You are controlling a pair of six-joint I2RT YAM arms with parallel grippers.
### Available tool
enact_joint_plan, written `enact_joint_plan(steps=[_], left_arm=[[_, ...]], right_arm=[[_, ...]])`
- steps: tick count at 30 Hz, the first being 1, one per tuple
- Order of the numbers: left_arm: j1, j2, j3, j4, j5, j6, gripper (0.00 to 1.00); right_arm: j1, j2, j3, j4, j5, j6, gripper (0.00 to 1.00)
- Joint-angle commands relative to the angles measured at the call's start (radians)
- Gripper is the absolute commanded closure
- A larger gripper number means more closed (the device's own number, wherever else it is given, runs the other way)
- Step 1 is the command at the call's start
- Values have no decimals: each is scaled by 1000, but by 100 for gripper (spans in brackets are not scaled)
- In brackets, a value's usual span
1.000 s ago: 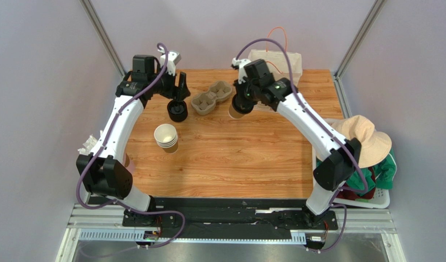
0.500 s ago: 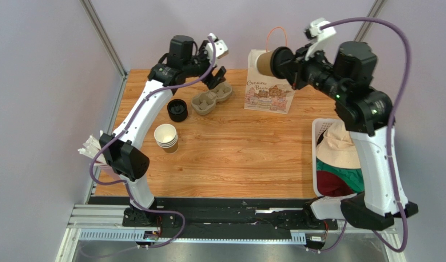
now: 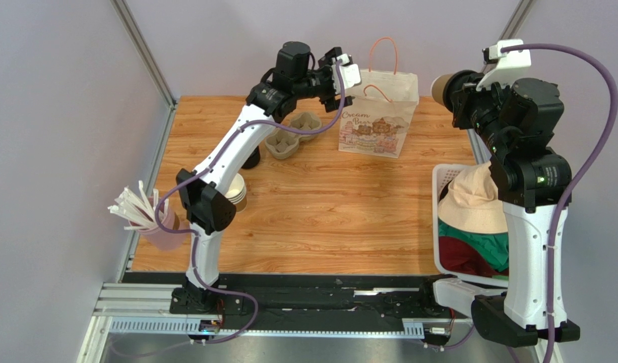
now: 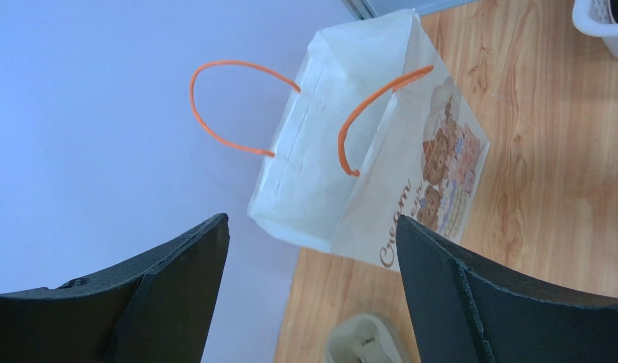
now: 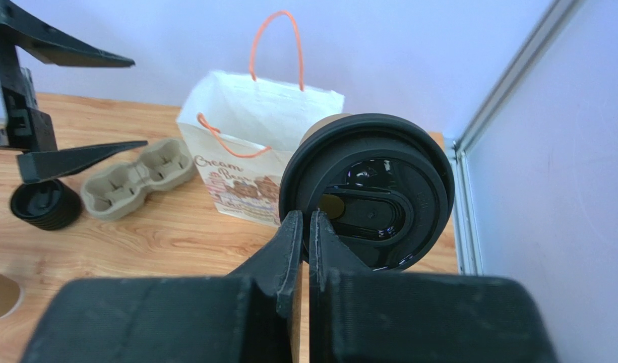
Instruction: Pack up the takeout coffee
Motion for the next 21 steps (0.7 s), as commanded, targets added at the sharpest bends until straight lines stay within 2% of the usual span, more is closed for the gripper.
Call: enact_joint_plan(steps=[1,8,12,18,20,21], left_arm=[[3,60,25,138,136,57,10],[-6,152,70,198,262,54,9],[-20,182,96,232,270,47,11],[-29,214,102,310,250,-4,20],[-31,217,102,317,242,-13,27],[-32,218,100,316,241,-19,36]], right_arm=[[-47,-34,-31,63,34,-14,100],[-94,-32,-40,66,22,-7,100],[-114,-23,-39,69,-1,7,100],[-120,-28,-57,68,-5,13,100],[-122,-32,-63,69,-5,13,100],[-122,-32,-65,69,-13,15,100]])
